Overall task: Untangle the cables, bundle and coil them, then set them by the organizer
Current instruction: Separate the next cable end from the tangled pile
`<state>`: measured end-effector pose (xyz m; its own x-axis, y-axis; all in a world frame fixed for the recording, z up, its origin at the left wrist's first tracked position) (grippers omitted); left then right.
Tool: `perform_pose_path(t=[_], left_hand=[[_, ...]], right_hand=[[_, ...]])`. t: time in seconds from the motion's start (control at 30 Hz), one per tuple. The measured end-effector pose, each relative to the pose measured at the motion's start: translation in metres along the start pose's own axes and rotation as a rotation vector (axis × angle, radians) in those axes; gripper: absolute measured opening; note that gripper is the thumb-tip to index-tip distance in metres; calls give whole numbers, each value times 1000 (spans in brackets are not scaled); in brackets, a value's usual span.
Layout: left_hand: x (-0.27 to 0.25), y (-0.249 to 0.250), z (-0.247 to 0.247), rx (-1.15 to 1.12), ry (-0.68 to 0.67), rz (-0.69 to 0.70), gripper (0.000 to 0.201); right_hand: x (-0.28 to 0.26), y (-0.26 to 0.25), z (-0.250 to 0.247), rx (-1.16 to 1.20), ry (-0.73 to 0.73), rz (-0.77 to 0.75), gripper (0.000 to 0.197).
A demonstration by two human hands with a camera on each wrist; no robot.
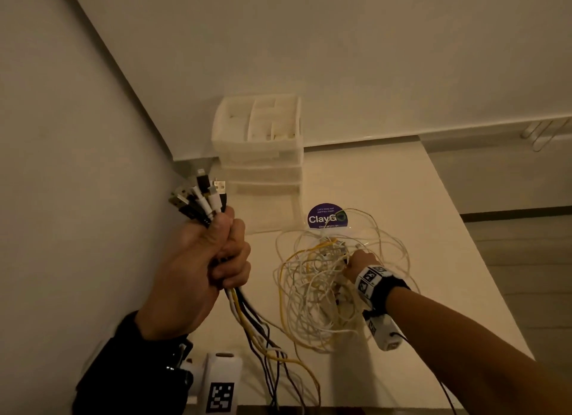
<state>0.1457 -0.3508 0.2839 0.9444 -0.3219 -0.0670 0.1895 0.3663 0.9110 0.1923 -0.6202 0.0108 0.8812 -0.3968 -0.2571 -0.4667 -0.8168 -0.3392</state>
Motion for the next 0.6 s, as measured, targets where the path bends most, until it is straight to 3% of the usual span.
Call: perform_pose_path(t=[0.1,0.23,0.3,0.6], left_hand=[[1,-1,-3,2,7,-6,42],[6,0,-6,28,-16,7,40],[12,-2,-5,36,-17,6,37],[38,-5,9,66,-96,-21,31]], right_hand=[[4,-10,-13,-33,-117,-36,42],[-2,-33,-67,-18,-247,-114,17],[-9,-44,-102,-18,-263,-158,14],[-20,-91,-196,90,-77,-75,21]])
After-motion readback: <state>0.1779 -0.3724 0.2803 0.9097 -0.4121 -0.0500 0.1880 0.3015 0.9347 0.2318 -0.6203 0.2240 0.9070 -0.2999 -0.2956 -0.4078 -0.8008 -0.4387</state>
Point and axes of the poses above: each hand's wrist, its own x-axis towards the middle knuckle, its own z-axis out of the palm, y = z × x, the point moved 3 cm from there along x, towards the middle knuckle, and after that the axes turned 13 degrees about y, right-handed, at the moved point
